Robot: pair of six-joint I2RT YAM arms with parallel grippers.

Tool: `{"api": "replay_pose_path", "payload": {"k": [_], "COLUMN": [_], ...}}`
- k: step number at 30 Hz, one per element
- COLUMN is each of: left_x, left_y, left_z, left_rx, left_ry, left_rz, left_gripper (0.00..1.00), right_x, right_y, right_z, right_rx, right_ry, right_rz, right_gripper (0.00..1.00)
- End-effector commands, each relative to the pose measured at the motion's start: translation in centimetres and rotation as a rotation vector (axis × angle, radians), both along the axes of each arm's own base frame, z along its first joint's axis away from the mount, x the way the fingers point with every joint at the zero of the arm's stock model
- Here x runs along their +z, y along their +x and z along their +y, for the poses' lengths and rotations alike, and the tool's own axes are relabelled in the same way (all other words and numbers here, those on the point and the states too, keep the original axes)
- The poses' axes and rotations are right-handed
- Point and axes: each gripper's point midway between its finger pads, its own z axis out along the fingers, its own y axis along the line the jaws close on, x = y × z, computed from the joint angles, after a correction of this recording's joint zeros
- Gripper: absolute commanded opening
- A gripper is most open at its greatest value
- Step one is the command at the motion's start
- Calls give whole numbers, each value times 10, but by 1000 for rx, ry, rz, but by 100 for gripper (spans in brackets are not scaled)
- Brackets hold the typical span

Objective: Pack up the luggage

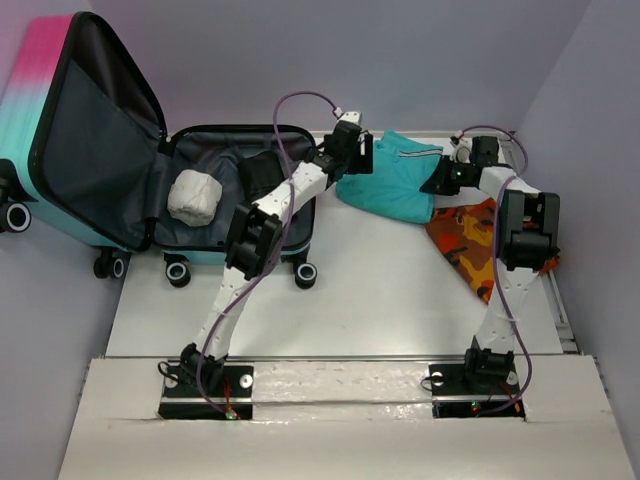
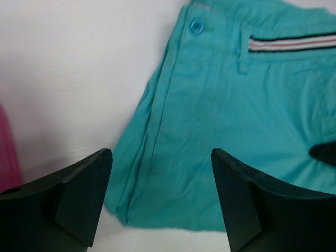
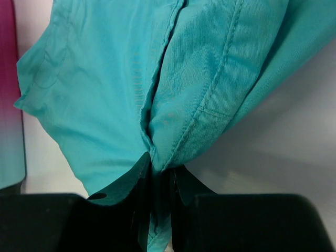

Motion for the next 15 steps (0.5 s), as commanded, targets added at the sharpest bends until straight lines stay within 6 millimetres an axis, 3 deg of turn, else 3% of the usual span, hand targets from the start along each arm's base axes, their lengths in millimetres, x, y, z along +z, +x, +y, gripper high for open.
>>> {"api": "replay_pose_path", "payload": {"k": [1, 5, 11, 15], "left_x": [38, 20, -25, -58], "left_y": [16, 5, 14, 11], "left_z": [-3, -21, -14, -13], "left_rx": [-63, -170, -99, -78], "left_ry": [-80, -115, -95, -99], "left_rz": [-47, 16, 75, 142], "left_gripper": [87, 86, 87, 87], "right_x": [34, 39, 30, 35], "right_y": [-22, -32, -41, -41], "right_z": [21, 20, 24, 22], "right_rx": [129, 118, 109, 90], "right_ry": [9, -5, 24, 16], "right_rz": [-41, -50, -26, -43], "right_gripper": [7, 7, 7, 7]}}
